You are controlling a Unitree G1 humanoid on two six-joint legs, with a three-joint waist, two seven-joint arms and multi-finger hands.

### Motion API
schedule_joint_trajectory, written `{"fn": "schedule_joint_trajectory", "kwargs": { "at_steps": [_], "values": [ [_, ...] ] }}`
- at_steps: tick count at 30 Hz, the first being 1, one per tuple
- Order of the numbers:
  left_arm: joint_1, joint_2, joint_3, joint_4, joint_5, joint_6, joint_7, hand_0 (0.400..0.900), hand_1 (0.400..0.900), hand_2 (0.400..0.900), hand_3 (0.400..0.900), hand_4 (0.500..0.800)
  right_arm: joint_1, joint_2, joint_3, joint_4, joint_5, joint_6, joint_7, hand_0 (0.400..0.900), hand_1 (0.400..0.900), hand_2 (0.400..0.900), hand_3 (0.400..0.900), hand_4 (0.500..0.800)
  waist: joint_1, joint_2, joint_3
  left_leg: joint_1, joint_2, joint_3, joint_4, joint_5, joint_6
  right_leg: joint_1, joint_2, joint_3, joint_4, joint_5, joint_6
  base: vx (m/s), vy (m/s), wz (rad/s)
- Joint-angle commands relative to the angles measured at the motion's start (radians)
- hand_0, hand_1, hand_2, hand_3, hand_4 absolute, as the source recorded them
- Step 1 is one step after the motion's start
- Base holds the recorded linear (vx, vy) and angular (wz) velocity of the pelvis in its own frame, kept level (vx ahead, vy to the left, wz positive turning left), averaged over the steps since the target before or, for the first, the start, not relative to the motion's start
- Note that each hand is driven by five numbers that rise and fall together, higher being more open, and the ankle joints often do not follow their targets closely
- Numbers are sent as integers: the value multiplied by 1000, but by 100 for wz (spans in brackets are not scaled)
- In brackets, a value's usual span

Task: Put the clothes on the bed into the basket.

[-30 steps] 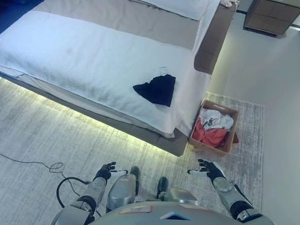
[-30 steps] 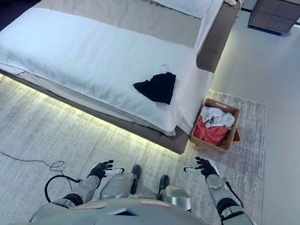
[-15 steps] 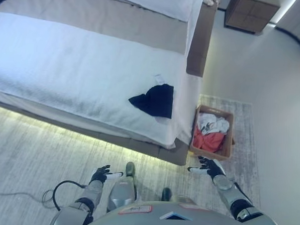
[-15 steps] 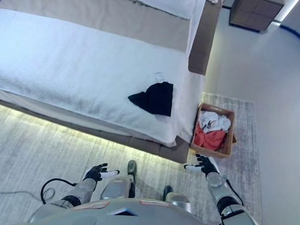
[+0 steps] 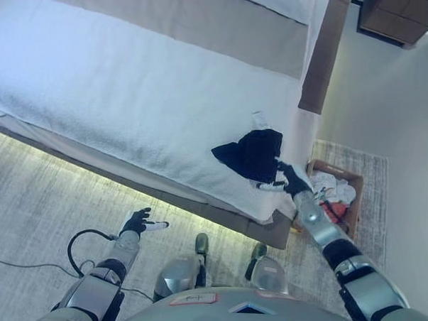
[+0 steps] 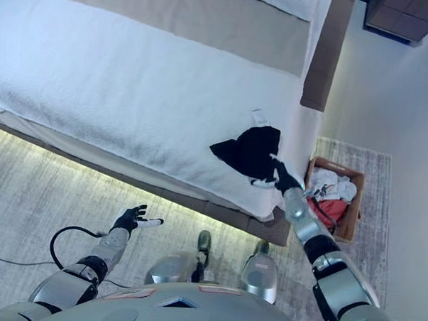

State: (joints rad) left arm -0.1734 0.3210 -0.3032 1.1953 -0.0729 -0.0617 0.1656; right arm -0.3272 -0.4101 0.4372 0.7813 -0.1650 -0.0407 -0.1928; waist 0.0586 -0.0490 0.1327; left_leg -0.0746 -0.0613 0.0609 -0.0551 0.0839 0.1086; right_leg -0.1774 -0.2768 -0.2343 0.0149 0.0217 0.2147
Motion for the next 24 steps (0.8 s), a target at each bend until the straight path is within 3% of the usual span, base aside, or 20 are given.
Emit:
{"fn": "schedule_joint_trajectory", "kwargs": {
  "at_steps": [1, 3, 5, 11, 15, 24],
  "values": [
    [-36, 21, 15, -42, 19, -31, 12, 900, 900, 900, 900, 800, -117, -89, -11, -72, -77, 17, -68, 900, 900, 900, 900, 800, -21, -42, 14, -33, 64, -64, 5, -62, -129, -61, -2, 130, -43, 198, -28, 185, -232, 72],
    [-35, 13, 5, -46, 28, -32, 9, 900, 900, 900, 900, 800, -108, -103, -21, -90, -102, 23, -76, 900, 900, 900, 900, 800, -24, -68, 5, -39, 58, -87, 15, -82, -136, -32, -1, 137, -70, 188, -27, 164, -236, 61],
    [-29, 4, 1, -57, 25, -32, 15, 900, 900, 900, 900, 800, -136, -118, -17, -97, -117, 31, -77, 900, 900, 900, 900, 800, -17, -81, -3, -47, 66, -101, 27, -94, -144, -28, 6, 94, -78, 193, -22, 140, -298, 45],
    [-21, -48, -35, -75, -11, -33, 45, 900, 900, 900, 900, 800, -267, -159, 38, -25, -102, 30, -102, 900, 900, 900, 900, 800, -13, -77, 17, -141, 134, -156, 45, -69, -181, -53, 74, 48, -102, 154, -51, 66, -244, 31],
    [-49, -59, -59, -79, -54, -29, 65, 900, 900, 900, 900, 800, -391, -159, 86, 30, -46, 21, -110, 900, 900, 900, 900, 800, -10, -93, 73, -197, 154, -167, 66, -61, -189, -99, 98, 52, -83, 137, -71, 3, -107, 2],
    [-168, -49, -105, -61, -133, -32, 81, 900, 900, 900, 900, 800, -674, -125, 142, 302, 188, 0, -97, 900, 900, 900, 900, 800, 12, -110, 196, -342, 140, -182, 137, -50, -198, -217, 99, 43, -31, 137, -89, -39, -35, 14]
  ]
}}
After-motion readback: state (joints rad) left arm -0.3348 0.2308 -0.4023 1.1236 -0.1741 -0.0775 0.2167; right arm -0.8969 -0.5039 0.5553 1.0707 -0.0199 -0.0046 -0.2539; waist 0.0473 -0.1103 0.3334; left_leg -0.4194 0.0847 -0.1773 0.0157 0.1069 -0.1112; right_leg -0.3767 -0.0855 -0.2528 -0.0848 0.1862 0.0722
